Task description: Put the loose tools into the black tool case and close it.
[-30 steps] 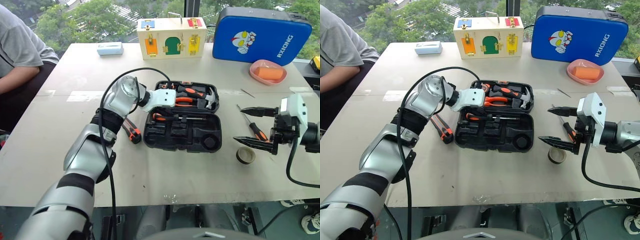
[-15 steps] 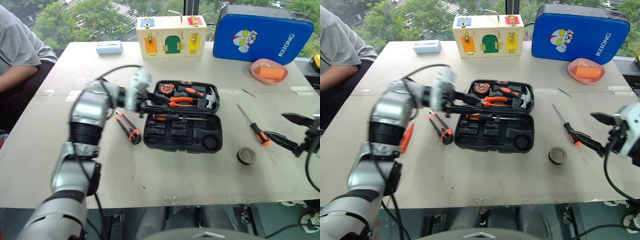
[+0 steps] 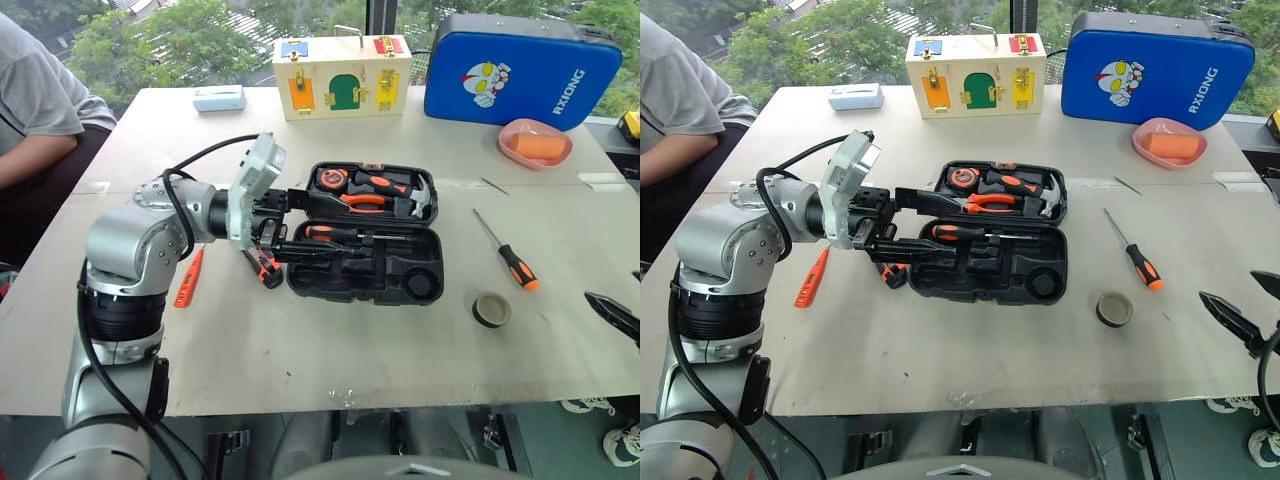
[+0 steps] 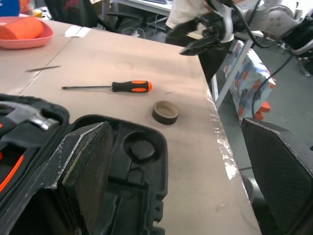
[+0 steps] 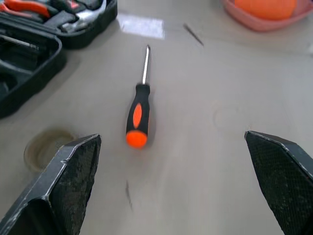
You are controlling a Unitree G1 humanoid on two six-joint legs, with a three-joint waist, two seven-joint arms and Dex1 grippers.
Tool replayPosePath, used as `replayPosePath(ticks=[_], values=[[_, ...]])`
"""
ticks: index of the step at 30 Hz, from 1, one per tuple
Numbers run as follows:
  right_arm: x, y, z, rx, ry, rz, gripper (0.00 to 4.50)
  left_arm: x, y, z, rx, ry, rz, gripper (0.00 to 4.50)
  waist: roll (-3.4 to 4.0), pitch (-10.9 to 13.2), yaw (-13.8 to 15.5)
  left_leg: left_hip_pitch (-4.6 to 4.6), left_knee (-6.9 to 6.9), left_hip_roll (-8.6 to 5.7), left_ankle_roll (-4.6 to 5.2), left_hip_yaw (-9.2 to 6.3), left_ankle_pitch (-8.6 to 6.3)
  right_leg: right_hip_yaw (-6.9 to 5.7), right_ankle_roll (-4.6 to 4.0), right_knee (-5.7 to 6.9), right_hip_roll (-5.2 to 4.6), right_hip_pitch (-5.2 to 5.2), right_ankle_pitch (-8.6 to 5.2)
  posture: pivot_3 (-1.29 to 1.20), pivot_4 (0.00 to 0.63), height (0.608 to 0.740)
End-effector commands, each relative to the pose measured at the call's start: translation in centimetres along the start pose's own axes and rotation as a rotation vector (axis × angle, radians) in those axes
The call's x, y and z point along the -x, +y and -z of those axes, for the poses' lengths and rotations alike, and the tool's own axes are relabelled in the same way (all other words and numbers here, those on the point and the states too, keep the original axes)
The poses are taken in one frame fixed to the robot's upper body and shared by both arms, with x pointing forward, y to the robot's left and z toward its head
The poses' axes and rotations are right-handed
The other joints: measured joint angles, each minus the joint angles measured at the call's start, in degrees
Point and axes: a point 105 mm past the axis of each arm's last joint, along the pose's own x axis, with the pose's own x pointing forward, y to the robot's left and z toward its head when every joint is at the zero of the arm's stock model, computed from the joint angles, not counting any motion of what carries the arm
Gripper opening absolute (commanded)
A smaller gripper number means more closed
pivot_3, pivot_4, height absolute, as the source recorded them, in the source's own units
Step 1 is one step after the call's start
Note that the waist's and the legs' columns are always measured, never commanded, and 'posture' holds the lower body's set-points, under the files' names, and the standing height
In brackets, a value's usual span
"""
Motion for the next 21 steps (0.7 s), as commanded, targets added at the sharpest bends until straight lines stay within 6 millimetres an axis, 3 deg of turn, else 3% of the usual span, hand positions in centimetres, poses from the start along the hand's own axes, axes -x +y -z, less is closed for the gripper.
replayPosePath(ticks=[1,7,15,18,21], values=[[-2.3,-0.1,-0.3,0.024,0.017,-0.002,4.50,0.2,-0.7,-0.2,-0.047,0.018,-0.004,4.43,-0.01,0.0,0.2,0.00,0.00,0.00,0.00,-0.02,0.00,0.03,0.00,0.00,0.00,0.00,0.00,0.00,0.150,0.735],[-6.8,0.4,0.6,0.023,0.033,-0.007,4.50,0.6,-0.9,0.4,-0.071,0.064,-0.024,4.43,0.01,0.0,0.7,-0.02,0.02,-0.02,-0.01,-0.03,0.00,0.14,0.00,-0.03,-0.01,0.00,0.00,0.00,0.150,0.735],[-10.7,1.1,5.1,-0.054,0.123,0.065,4.50,0.7,-0.2,0.4,-0.092,0.089,-0.046,4.43,0.04,0.0,0.5,-0.16,0.01,-0.04,-0.24,-0.07,0.14,0.08,0.00,-0.05,0.09,-0.13,0.00,0.00,0.150,0.735],[-11.1,0.8,6.5,-0.083,0.139,0.119,3.64,0.8,0.1,0.4,-0.095,0.098,-0.057,4.50,-0.01,0.0,0.3,-0.12,0.03,-0.03,-0.24,-0.04,0.14,0.11,0.00,-0.04,0.24,-0.11,0.00,0.00,0.150,0.735],[-11.1,1.4,6.9,-0.073,0.125,0.115,2.19,1.1,0.2,0.5,-0.088,0.109,-0.066,4.50,-0.04,0.0,0.2,0.00,0.02,-0.02,-0.20,0.06,0.11,0.15,0.00,0.01,0.26,-0.05,0.00,0.00,0.150,0.735]])
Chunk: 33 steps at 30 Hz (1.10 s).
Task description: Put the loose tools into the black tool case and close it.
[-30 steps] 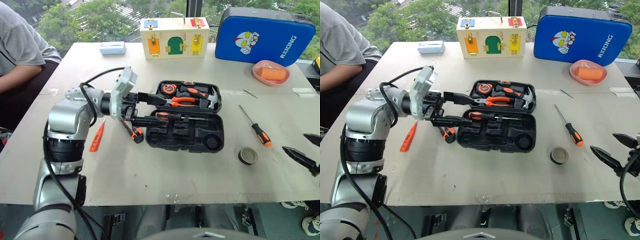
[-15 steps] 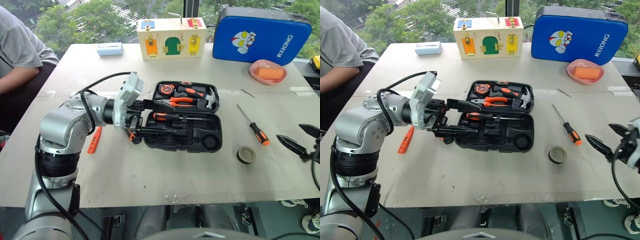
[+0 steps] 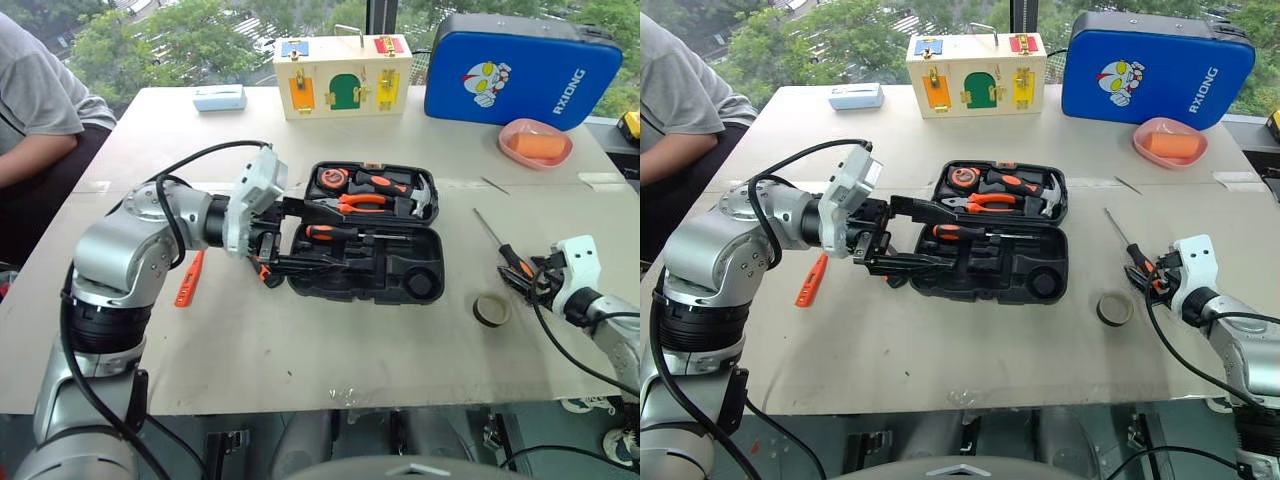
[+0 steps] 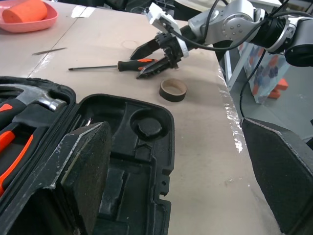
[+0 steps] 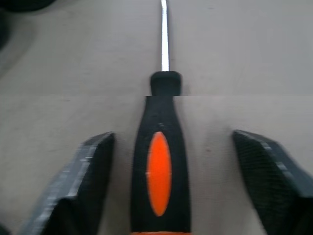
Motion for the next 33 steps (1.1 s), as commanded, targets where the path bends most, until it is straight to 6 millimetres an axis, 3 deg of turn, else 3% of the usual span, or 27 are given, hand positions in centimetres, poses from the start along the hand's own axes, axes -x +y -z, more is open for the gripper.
replayPosePath(ticks=[1,4,6,11,14,19,22,25,33], values=[[0.2,-0.2,1.2,0.004,0.009,0.046,1.86,0.6,0.2,-0.4,-0.028,0.011,-0.024,4.50,-0.02,0.0,0.0,0.01,0.00,0.01,0.13,0.00,-0.08,0.02,0.00,0.00,0.01,0.01,0.00,0.00,0.150,0.735],[0.3,-0.2,0.5,0.006,-0.043,0.059,0.60,1.1,0.4,0.1,-0.012,0.024,-0.041,4.50,-0.03,0.0,0.0,0.03,0.01,0.01,0.18,0.01,-0.11,0.02,0.00,0.00,0.01,0.03,0.00,0.00,0.150,0.735],[0.5,-0.1,-0.5,0.024,-0.087,0.046,0.56,1.6,0.4,0.6,0.006,0.043,-0.055,4.50,-0.02,0.0,0.0,0.08,0.01,0.01,0.18,0.09,-0.11,0.03,0.01,0.02,0.01,0.04,0.00,0.00,0.150,0.735],[0.2,2.0,-6.0,0.243,-0.201,-0.196,0.56,4.4,0.1,3.0,0.071,0.115,-0.122,4.50,0.42,0.3,-0.6,0.11,-0.07,0.02,0.19,0.25,-0.11,0.24,0.01,0.02,0.02,-0.06,0.00,0.00,0.150,0.735],[-0.3,5.6,-9.1,0.370,-0.223,-0.488,0.56,5.5,-0.2,3.9,0.081,0.140,-0.158,4.50,0.41,0.3,-1.2,0.13,-0.15,0.08,0.20,0.23,-0.12,0.21,0.00,-0.01,0.05,-0.07,0.00,0.00,0.150,0.735],[-2.2,10.9,-11.7,0.568,-0.203,-0.820,0.56,6.0,-0.5,3.9,0.063,0.145,-0.192,4.50,0.36,0.3,-1.4,0.13,-0.30,0.18,0.20,0.12,-0.13,0.18,-0.01,-0.14,0.00,-0.08,-0.01,0.00,0.150,0.735],[-3.6,13.3,-12.1,0.612,-0.184,-0.916,0.56,5.7,-0.5,3.6,0.045,0.139,-0.199,4.50,0.35,0.4,-0.9,-0.08,-0.23,0.16,0.18,-0.06,-0.12,0.10,-0.01,-0.25,-0.10,-0.15,-0.01,0.00,0.150,0.735],[-5.2,14.8,-11.2,0.711,-0.126,-0.942,0.56,5.5,-0.6,3.2,0.033,0.134,-0.204,4.50,0.34,0.4,-0.7,-0.34,-0.10,0.06,-0.06,-0.14,0.02,-0.02,0.00,-0.27,-0.22,-0.31,0.01,0.00,0.150,0.735],[-6.1,15.6,-10.4,0.765,-0.121,-0.950,0.56,5.2,-0.2,3.3,0.009,0.142,-0.219,4.50,0.34,0.4,-0.7,-0.38,-0.13,0.00,-0.08,-0.07,0.03,-0.20,0.01,-0.15,-0.30,-0.48,0.01,0.00,0.150,0.735]])
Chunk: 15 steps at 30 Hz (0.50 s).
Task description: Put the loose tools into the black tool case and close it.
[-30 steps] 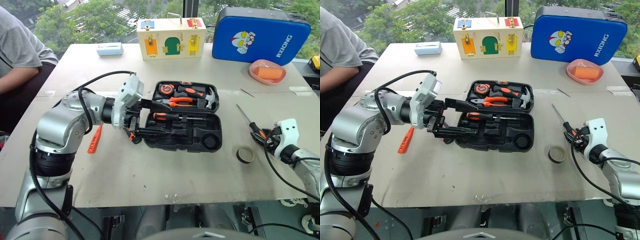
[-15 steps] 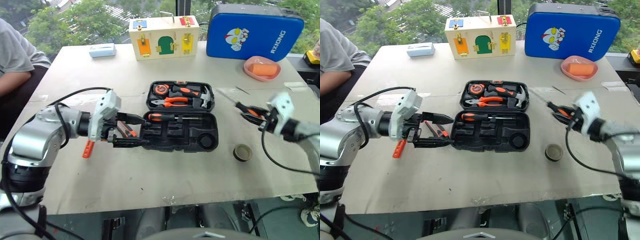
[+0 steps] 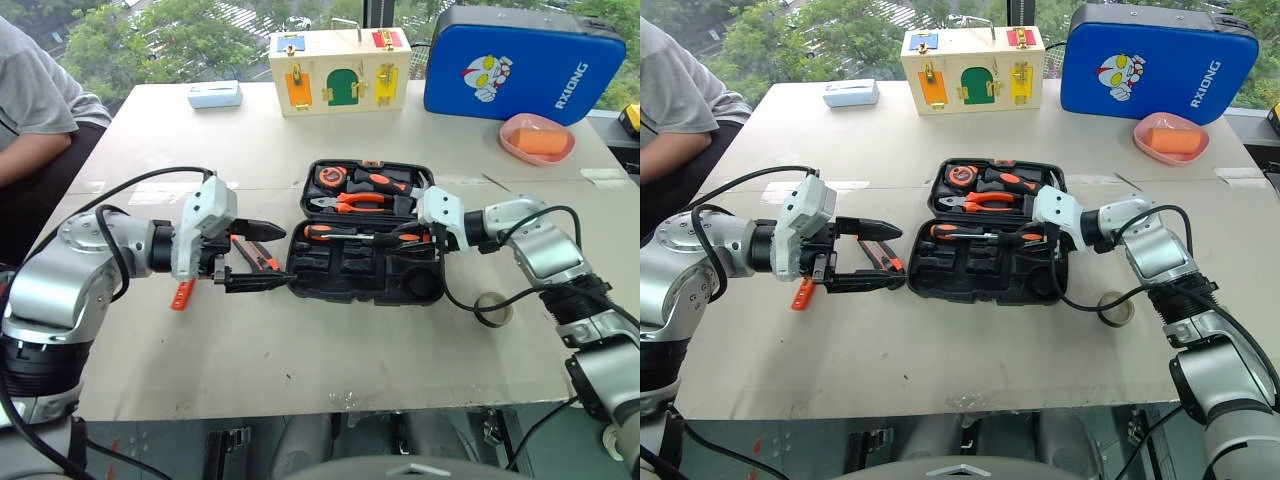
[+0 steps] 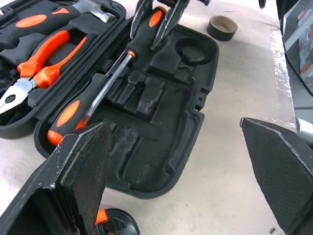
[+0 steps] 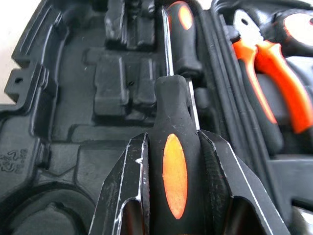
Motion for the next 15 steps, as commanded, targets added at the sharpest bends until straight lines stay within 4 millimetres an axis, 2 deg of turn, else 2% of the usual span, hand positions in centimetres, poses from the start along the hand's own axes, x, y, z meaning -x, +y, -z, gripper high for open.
replayPosePath(ticks=[1,5,9,15], values=[[0.4,-0.5,-0.8,0.073,-0.013,0.014,0.56,0.1,-0.1,-1.0,-0.057,-0.015,-0.004,4.50,0.00,0.0,-0.1,0.00,0.00,0.00,0.00,0.00,0.00,0.00,0.00,0.02,0.00,-0.01,0.00,0.00,0.150,0.735],[0.1,-0.6,-0.5,0.108,-0.002,0.015,0.56,0.0,0.0,-1.1,-0.062,-0.015,-0.004,4.50,0.00,0.0,-0.4,0.01,0.01,0.00,0.00,0.03,0.00,0.02,0.00,0.08,0.01,-0.02,0.00,0.00,0.150,0.735],[0.3,0.1,-0.9,0.104,-0.030,-0.021,0.56,-0.1,0.1,-1.2,-0.069,-0.017,-0.004,4.50,0.00,0.0,-0.6,0.01,0.01,0.00,0.00,0.03,0.00,0.03,0.00,0.10,0.01,-0.04,0.00,0.00,0.150,0.735],[0.3,-0.1,0.2,0.062,0.021,0.002,0.56,-0.2,0.0,-1.2,-0.074,-0.018,0.000,4.50,0.00,0.0,-0.6,0.01,0.01,0.00,0.00,0.03,0.00,0.03,0.00,0.12,0.01,-0.04,0.00,0.00,0.150,0.735]])
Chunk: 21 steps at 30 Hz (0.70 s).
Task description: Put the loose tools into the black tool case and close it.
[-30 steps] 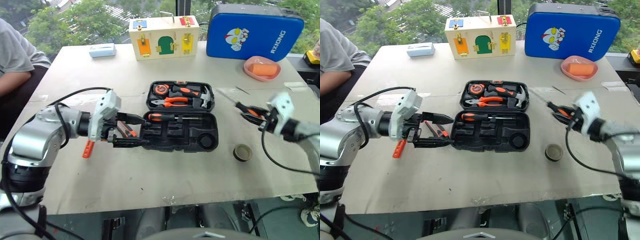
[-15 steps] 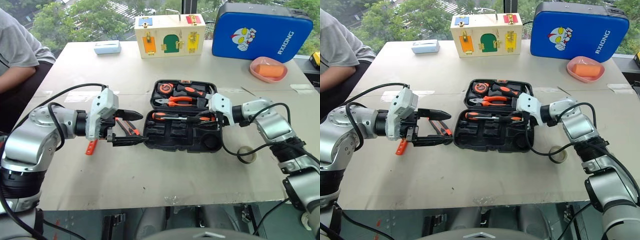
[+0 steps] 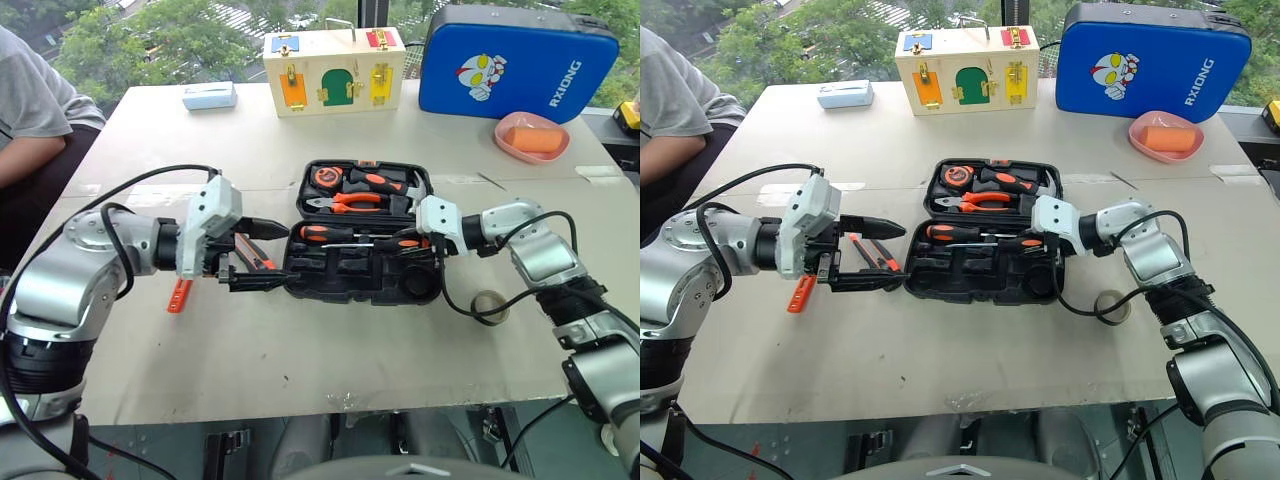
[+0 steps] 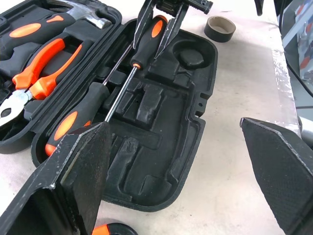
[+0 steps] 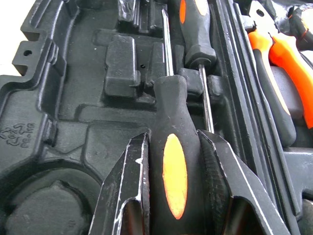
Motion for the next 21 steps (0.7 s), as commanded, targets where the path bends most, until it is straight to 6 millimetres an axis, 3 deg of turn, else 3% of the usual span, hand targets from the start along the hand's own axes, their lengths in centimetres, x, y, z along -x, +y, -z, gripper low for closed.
replayPosePath(ticks=[1,2,8,9,14,21], values=[[0.6,-0.5,-0.1,0.003,0.013,0.030,0.56,0.2,-0.1,-1.0,-0.053,-0.019,-0.003,4.50,0.00,0.0,0.0,0.00,0.00,0.00,0.00,0.00,0.00,0.00,0.00,0.00,0.00,0.00,0.00,0.00,0.150,0.735],[0.6,-0.5,0.1,-0.004,0.020,0.034,1.62,0.1,-0.1,-1.0,-0.054,-0.018,-0.002,4.50,0.00,0.0,0.0,0.00,0.01,0.00,0.00,0.00,0.00,0.00,0.00,0.00,0.00,0.00,0.00,0.00,0.150,0.735],[1.2,-0.3,-2.1,-0.053,-0.095,0.019,4.26,0.1,-0.1,-1.0,-0.056,-0.020,-0.003,4.50,-0.01,0.0,0.1,0.00,0.00,0.00,0.00,-0.01,0.00,-0.01,0.00,0.00,0.00,0.00,0.00,0.00,0.150,0.735],[1.3,-0.4,-2.8,-0.058,-0.119,0.023,4.46,0.1,-0.1,-1.0,-0.055,-0.020,-0.003,4.50,-0.01,0.0,0.0,0.00,0.00,0.00,0.00,-0.01,0.00,-0.01,0.00,0.00,0.00,0.00,0.00,0.00,0.150,0.735],[0.7,-0.6,-4.7,-0.098,-0.189,0.038,4.46,0.0,0.1,-0.9,-0.054,-0.022,-0.007,4.50,-0.01,0.0,-0.1,0.00,0.00,0.00,0.00,-0.01,0.00,0.02,0.00,0.02,0.00,-0.01,0.00,0.00,0.150,0.735],[-1.3,-0.9,-3.9,-0.094,-0.154,0.077,1.21,0.0,0.2,-0.8,-0.053,-0.021,-0.013,4.50,-0.01,0.0,0.1,0.00,0.00,0.00,0.00,0.00,0.00,0.01,0.00,0.02,-0.01,-0.02,0.00,0.00,0.150,0.735]])
